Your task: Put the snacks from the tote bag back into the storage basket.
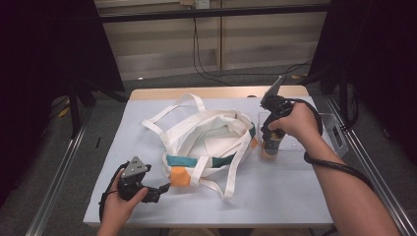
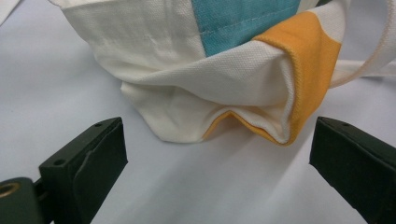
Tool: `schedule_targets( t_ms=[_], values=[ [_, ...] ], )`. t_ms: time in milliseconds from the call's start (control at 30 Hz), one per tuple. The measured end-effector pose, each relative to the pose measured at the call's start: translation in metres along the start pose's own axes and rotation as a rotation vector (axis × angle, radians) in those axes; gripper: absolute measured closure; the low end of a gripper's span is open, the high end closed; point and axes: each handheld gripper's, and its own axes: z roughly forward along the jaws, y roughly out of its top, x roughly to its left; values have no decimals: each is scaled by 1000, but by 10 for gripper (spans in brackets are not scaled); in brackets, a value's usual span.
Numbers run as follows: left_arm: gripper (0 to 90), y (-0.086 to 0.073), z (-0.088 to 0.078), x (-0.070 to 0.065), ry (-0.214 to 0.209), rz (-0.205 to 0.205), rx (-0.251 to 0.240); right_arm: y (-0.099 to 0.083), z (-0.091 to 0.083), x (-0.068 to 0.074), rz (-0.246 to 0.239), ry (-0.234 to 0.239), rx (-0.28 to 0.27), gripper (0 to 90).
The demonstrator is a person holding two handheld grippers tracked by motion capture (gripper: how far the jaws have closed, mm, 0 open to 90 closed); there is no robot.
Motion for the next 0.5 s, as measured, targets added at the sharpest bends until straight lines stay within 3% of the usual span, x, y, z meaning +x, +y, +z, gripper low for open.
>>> schedule_targets(
  t_ms=[500],
  values=[
    [37,0,0,0,2,1,1,0,4,-1,3,3,-3,305]
  ],
)
